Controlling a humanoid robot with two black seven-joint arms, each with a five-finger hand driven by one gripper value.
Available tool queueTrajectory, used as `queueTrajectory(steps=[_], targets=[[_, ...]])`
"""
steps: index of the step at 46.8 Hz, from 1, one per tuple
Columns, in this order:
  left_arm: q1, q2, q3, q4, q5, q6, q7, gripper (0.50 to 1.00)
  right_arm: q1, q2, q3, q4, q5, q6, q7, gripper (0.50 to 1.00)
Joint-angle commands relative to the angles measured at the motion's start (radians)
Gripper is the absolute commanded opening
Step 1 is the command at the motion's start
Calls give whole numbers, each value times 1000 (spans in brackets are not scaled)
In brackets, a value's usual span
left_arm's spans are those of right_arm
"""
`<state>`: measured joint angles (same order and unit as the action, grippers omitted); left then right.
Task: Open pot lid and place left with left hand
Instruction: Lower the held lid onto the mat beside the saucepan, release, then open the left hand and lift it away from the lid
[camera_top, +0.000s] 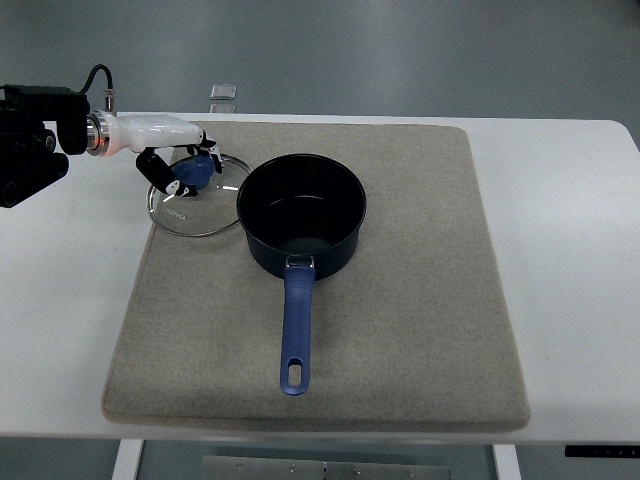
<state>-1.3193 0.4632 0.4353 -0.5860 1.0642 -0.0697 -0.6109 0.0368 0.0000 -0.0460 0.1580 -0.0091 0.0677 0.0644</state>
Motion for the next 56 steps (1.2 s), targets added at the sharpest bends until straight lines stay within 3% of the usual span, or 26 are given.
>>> queueTrajectory(steps=[1,8,20,33,56], targets=[[0,0,-1,-1,-1,8,0,863,0,0,0,0,0,0,0,915],[2,2,-1,-5,-1,27,0,956,0,0,0,0,0,0,0,917],[-3,2,-32,-5,-35,27,0,960,0,0,0,0,0,0,0,917],[2,3,-312,44,-180,27,0,964,0,0,0,0,0,1,0,917],[78,-74,-477,63,-713,25,0,964,0,0,0,0,0,0,0,917]])
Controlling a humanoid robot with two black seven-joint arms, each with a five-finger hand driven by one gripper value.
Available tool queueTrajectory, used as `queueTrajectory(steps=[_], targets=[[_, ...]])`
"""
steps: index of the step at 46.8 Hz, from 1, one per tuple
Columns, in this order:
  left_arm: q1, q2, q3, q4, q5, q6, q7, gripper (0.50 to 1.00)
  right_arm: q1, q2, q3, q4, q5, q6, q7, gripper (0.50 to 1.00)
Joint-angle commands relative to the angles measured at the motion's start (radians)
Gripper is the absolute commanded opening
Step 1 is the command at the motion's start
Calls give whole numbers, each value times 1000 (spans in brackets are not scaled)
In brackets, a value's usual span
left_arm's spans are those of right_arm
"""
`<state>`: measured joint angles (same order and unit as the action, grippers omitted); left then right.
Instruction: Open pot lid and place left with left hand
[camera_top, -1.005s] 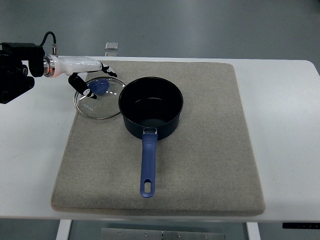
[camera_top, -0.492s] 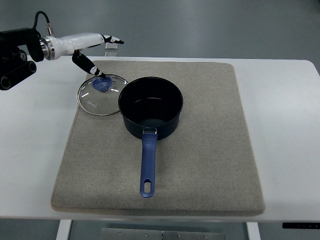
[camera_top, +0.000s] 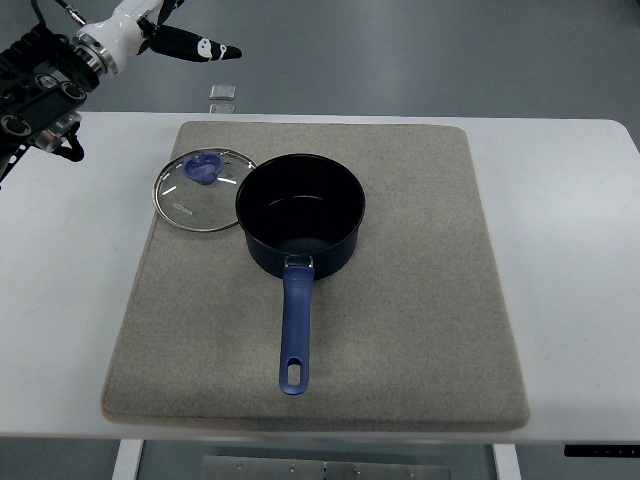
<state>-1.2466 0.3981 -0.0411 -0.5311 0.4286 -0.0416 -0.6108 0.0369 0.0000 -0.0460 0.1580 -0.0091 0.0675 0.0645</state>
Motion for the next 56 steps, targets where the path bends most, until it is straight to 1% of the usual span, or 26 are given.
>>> queueTrajectory(steps=[1,5,11,16,19,26,36,38,41,47,51,56], targets=[[6,-11,0,16,-100,-3,0,964,0,0,0,0,0,0,0,917],[30,-60,0,57,-168,-9,0,964,0,0,0,0,0,0,0,917],[53,-139,-8,186,-234,-20,0,964,0,0,0,0,0,0,0,917],[65,-185,-26,261,-280,-35,0,964,0,0,0,0,0,0,0,917],[67,-197,-55,283,-320,-49,0,960,0,0,0,0,0,1,0,917],[67,-211,-167,299,-430,-52,0,956,0,0,0,0,0,0,0,915],[65,-246,-290,315,-455,-29,0,939,0,0,0,0,0,0,0,917],[65,-252,-319,327,-455,-26,43,930,0,0,0,0,0,0,0,917],[65,-266,-353,345,-455,-18,89,921,0,0,0,0,0,0,0,917],[65,-274,-408,370,-470,9,160,891,0,0,0,0,0,0,0,917],[67,-274,-450,372,-502,22,215,889,0,0,0,0,0,0,0,917],[67,-275,-456,370,-524,34,270,866,0,0,0,0,0,1,0,917]])
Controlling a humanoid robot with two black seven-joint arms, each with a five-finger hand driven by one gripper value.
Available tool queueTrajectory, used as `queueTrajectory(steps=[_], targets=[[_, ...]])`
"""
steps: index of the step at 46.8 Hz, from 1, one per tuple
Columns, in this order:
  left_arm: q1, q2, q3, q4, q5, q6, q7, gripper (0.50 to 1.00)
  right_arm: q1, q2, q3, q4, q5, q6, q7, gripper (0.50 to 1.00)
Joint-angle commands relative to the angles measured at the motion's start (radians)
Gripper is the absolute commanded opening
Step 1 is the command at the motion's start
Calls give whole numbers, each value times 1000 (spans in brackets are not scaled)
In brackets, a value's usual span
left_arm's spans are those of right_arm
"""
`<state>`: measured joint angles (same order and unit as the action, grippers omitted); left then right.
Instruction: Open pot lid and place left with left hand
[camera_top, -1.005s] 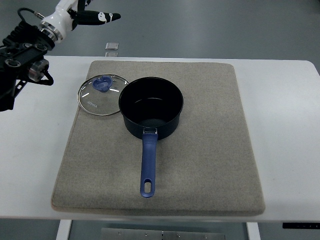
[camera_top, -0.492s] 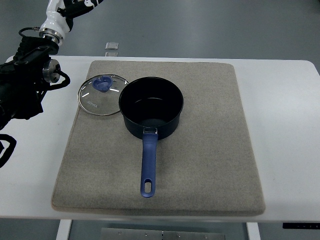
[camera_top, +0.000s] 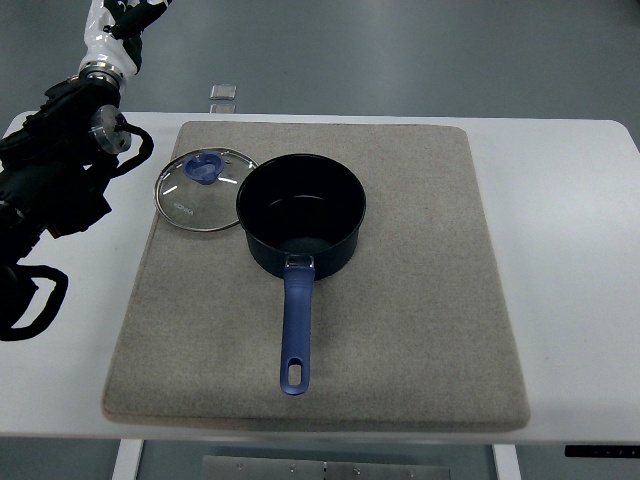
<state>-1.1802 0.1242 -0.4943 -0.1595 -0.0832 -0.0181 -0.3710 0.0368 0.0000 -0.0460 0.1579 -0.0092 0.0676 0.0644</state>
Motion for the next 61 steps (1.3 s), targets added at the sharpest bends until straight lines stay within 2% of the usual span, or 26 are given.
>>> queueTrajectory(steps=[1,15,21,31,36,43,61], targets=[[1,-3,-4,-2,-16,15,40,866,0,0,0,0,0,0,0,915],[2,-8,-7,-3,-131,43,132,881,0,0,0,0,0,0,0,917],[37,-5,-70,-6,-227,17,130,885,0,0,0,0,0,0,0,915],[63,-6,-82,-8,-239,-14,112,887,0,0,0,0,0,0,0,917],[68,-6,-84,-8,-239,-22,107,913,0,0,0,0,0,0,0,915],[77,-6,-84,-3,-233,-82,96,913,0,0,0,2,0,0,0,915],[70,6,-85,-3,-237,-89,81,919,0,0,0,0,0,0,0,915]])
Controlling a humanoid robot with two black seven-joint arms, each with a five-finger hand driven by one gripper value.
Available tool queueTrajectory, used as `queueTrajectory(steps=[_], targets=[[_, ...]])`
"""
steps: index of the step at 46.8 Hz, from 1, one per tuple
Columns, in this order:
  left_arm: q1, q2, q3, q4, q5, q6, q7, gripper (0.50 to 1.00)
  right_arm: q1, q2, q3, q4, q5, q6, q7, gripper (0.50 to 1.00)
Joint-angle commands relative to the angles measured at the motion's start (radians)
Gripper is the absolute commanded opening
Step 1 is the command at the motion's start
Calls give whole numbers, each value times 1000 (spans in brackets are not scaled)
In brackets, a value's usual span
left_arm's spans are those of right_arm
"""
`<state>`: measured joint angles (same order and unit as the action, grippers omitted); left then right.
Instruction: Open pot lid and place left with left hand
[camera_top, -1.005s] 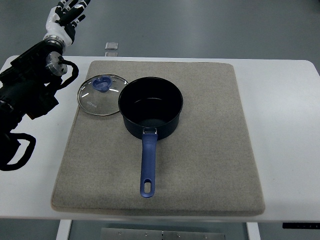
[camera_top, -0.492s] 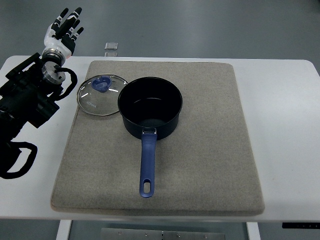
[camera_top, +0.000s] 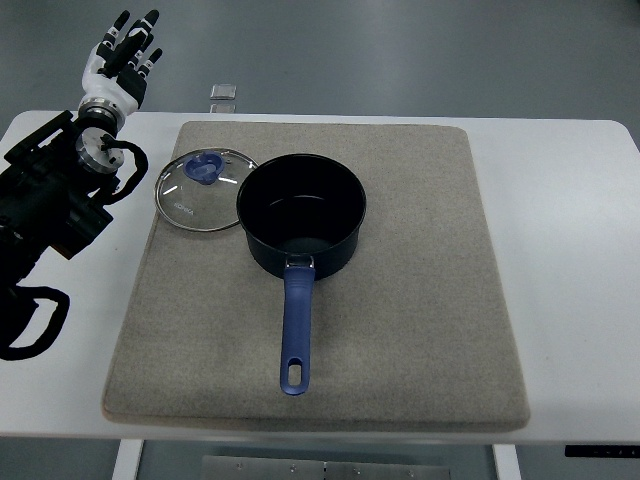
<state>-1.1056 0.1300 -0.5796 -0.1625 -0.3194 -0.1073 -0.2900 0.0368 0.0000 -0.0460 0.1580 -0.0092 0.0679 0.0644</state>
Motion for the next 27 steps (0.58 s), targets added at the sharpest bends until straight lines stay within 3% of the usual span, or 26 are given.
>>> queueTrajectory(steps=[1,27], targets=[[-5,0,0,0,-1,0,0,919,0,0,0,0,0,0,0,917],[-5,-9,0,0,-4,0,0,921,-2,0,-6,45,-9,-36,-3,917]])
